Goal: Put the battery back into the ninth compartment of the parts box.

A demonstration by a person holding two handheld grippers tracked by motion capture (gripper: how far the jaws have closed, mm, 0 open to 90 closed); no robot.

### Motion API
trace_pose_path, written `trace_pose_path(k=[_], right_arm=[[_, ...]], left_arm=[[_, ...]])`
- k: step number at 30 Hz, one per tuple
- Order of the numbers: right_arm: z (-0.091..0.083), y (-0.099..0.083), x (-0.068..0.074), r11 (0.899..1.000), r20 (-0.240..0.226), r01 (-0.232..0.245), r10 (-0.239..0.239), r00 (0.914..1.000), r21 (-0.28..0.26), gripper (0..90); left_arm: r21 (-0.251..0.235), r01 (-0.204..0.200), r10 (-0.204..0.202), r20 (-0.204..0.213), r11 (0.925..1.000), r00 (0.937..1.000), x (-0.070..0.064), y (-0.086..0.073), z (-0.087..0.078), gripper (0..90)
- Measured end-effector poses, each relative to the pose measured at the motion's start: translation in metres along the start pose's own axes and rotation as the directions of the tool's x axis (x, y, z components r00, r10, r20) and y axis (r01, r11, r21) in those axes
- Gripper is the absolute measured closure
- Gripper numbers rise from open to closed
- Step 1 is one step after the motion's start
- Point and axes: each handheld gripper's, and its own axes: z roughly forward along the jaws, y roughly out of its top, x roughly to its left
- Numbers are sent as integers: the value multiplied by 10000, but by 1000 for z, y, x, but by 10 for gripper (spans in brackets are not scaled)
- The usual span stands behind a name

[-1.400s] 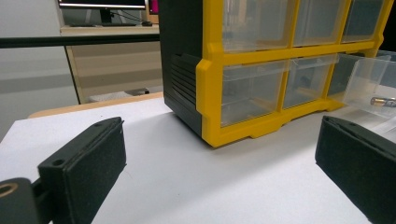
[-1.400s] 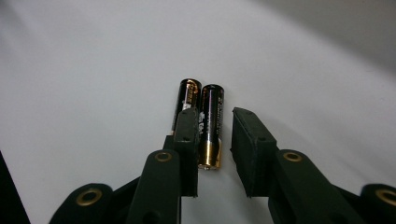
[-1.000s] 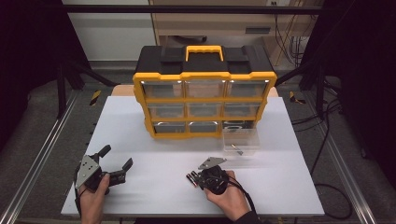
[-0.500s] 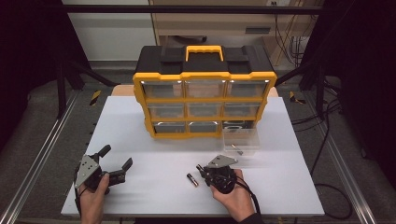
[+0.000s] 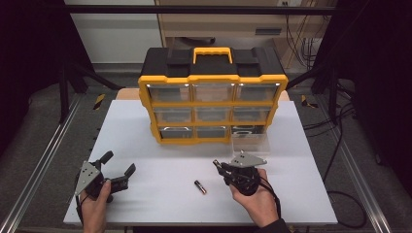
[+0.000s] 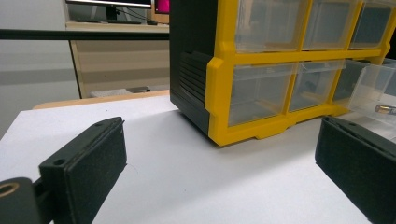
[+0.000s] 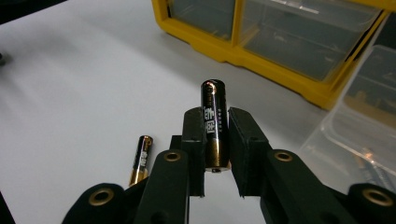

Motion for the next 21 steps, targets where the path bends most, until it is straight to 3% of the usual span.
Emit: trace_pose_path(k=[7,21], right_arm=[[-11,16,-5,9994,135,202,-199,9997,-288,767],[-34,41,-26,9970,440,42,-8,9990,-775,767]], left_arm=[[69,-147,147,45,9999,9999,-2,1,2,17],[81,-158,157,93,9998,9998,-2,1,1,17]])
